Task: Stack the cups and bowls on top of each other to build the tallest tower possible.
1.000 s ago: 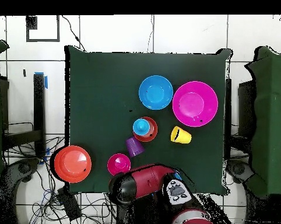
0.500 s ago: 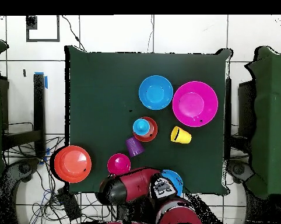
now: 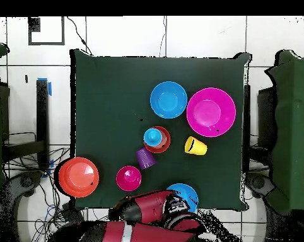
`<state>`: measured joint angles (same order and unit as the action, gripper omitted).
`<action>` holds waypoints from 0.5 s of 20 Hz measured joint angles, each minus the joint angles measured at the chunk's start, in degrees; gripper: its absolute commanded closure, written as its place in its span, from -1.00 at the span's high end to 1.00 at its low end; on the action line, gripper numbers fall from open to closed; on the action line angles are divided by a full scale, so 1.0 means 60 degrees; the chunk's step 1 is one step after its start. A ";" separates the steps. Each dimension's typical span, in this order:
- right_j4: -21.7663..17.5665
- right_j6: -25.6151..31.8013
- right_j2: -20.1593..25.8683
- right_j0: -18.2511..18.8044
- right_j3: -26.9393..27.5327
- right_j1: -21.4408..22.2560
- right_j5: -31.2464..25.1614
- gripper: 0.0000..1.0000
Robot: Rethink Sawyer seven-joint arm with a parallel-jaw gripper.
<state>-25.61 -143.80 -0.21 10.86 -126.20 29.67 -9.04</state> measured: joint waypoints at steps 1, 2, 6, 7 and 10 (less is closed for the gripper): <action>0.0004 0.0000 -0.0106 -0.0048 0.0008 -0.0108 0.0080 1.00; 0.0004 0.0000 -0.0278 -0.0133 0.0017 -0.0281 0.0211 1.00; 0.0010 0.0000 -0.0771 -0.0368 0.0026 -0.0802 0.0601 1.00; 0.0008 0.0000 -0.0892 -0.0410 0.0023 -0.0935 0.0684 1.00; 0.0012 0.0000 -0.1113 -0.0443 0.0028 -0.1192 0.0840 1.00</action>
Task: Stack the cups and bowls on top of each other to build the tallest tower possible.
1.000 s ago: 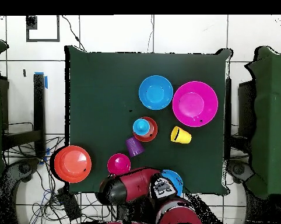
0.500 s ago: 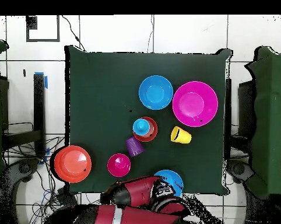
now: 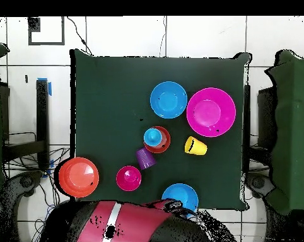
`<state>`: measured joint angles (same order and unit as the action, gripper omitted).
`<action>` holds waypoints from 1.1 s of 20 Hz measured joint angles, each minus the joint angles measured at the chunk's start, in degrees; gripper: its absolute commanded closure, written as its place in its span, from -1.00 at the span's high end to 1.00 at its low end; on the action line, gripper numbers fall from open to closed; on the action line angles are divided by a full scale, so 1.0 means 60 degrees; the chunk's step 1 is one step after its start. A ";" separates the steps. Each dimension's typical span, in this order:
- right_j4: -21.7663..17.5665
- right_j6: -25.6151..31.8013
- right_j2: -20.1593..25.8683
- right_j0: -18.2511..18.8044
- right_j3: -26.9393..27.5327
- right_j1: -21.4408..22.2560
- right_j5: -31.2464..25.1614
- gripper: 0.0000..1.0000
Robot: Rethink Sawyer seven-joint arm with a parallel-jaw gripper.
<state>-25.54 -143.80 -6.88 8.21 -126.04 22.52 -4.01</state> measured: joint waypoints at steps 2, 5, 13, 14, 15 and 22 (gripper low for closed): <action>-0.0002 0.0000 -0.0054 0.0003 0.0000 -0.0107 0.0080 1.00; 0.0000 0.0000 -0.0104 0.0002 0.0001 -0.0318 0.0314 1.00; 0.0002 0.0000 -0.0102 0.0036 0.0003 -0.0395 0.0529 1.00; 0.0002 0.0000 -0.0098 0.0054 0.0001 -0.0382 0.0529 1.00; 0.0002 0.0000 -0.0073 0.0118 0.0000 -0.0332 0.0529 1.00; 0.0000 0.0000 0.0089 0.0459 0.0000 -0.0053 0.0529 1.00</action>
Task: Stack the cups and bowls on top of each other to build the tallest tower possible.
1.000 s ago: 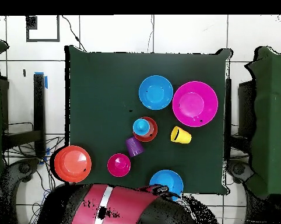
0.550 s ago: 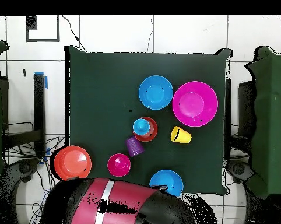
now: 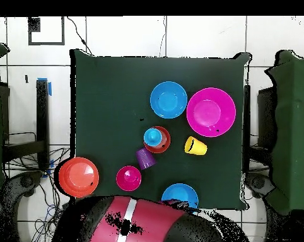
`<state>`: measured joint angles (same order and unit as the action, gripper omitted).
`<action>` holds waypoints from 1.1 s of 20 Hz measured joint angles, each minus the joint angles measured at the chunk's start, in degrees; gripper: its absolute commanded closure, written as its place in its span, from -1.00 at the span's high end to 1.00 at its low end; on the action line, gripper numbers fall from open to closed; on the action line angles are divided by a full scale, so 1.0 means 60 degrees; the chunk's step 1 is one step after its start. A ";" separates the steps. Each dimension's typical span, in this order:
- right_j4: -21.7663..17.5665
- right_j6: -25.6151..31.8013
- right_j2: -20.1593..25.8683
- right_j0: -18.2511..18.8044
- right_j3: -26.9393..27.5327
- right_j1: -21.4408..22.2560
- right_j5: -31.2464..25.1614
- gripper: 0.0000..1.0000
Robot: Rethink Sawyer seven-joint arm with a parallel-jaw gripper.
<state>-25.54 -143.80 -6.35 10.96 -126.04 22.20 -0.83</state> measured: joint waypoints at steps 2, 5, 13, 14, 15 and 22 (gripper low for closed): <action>0.0000 0.0000 0.0015 0.0024 -0.0001 0.0041 0.0000 1.00; 0.0000 0.0000 0.0099 0.0100 -0.0003 0.0156 -0.0002 1.00; -0.0002 0.0000 0.0562 0.0215 -0.0003 0.0452 -0.0002 1.00; 0.0000 0.0000 0.0587 0.0150 -0.0003 0.0477 -0.0002 1.00; 0.0000 0.0000 0.0588 0.0103 -0.0003 0.0483 -0.0002 1.00; -0.0002 0.0000 0.0635 -0.0148 -0.0006 0.0480 -0.0002 1.00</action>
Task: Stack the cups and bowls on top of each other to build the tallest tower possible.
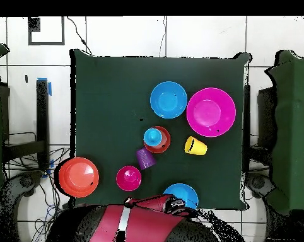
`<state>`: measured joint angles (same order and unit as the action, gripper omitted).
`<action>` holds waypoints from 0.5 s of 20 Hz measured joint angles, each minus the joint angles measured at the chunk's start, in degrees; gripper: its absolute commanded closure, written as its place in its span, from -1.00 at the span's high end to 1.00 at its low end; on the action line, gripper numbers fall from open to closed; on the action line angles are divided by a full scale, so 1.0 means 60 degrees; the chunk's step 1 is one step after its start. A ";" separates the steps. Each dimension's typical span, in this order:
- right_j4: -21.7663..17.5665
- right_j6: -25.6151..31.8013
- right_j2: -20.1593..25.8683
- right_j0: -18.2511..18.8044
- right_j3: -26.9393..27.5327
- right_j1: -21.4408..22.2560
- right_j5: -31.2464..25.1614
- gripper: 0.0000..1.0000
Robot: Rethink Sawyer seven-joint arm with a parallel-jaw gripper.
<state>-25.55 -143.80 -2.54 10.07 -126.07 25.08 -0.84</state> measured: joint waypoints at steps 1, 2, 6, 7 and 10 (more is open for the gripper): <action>0.0000 0.0000 0.0004 -0.0003 0.0001 0.0001 0.0000 1.00; 0.0000 0.0000 0.0011 -0.0007 0.0001 0.0000 0.0018 1.00; 0.0002 0.0000 0.0011 -0.0027 0.0003 -0.0090 0.0181 1.00; 0.0002 0.0000 0.0012 -0.0035 0.0003 -0.0129 0.0253 1.00; 0.0002 0.0000 0.0012 -0.0086 0.0004 -0.0359 0.0714 1.00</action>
<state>-25.54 -143.80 -2.46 9.56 -126.04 22.93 3.44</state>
